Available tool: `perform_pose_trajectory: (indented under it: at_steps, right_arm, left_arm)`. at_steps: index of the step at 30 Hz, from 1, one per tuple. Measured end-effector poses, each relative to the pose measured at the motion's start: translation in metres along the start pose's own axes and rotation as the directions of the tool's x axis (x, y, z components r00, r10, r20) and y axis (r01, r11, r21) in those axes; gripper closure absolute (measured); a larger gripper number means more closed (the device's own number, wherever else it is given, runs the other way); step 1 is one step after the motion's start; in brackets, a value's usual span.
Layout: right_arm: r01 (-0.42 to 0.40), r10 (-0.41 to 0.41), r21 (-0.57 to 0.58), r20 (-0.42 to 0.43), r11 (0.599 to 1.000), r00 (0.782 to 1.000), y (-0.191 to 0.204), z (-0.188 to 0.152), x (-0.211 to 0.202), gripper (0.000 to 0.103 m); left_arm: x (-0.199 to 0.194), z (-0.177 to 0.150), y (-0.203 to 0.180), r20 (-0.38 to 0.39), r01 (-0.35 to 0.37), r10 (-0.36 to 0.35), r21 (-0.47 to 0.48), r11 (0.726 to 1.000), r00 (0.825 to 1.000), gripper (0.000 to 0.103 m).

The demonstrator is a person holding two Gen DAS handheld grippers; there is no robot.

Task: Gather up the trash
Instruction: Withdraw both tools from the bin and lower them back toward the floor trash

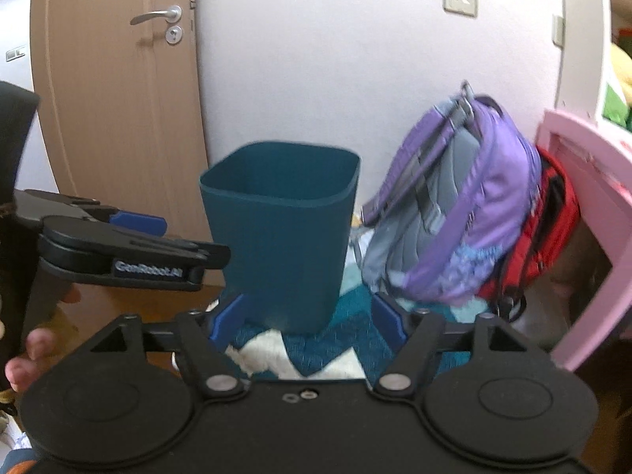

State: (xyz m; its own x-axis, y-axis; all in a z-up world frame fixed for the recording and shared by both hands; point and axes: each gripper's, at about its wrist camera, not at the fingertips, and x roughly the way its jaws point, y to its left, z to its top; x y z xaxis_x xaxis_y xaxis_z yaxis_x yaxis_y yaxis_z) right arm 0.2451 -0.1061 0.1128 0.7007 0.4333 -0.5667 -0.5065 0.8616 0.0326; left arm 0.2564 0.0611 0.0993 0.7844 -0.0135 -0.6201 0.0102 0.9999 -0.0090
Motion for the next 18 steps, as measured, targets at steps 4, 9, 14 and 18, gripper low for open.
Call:
perform_pose_trajectory:
  at_steps: [4,9,14,18]
  right_arm:
    - [-0.002,0.006,0.072,-0.055,0.997,0.998,-0.014,-0.045,0.005,0.024]
    - [0.038,-0.016,0.156,-0.138,0.987,0.990,-0.034,-0.096,0.028,0.021]
    - [0.083,-0.025,0.245,-0.232,0.966,0.972,-0.055,-0.149,0.062,0.019]
    - [0.162,-0.066,0.282,-0.322,0.946,0.945,-0.069,-0.186,0.093,0.019]
  left_arm:
    - [0.007,-0.028,-0.014,-0.036,0.017,-0.017,0.013,1.000,0.999,0.023]
    - [0.029,-0.062,-0.032,-0.087,0.024,-0.020,0.045,0.999,0.996,0.022]
    - [0.062,-0.099,-0.048,-0.164,0.054,-0.042,0.067,0.996,0.986,0.020]
    - [0.098,-0.130,-0.056,-0.252,0.082,-0.062,0.069,0.994,0.966,0.020]
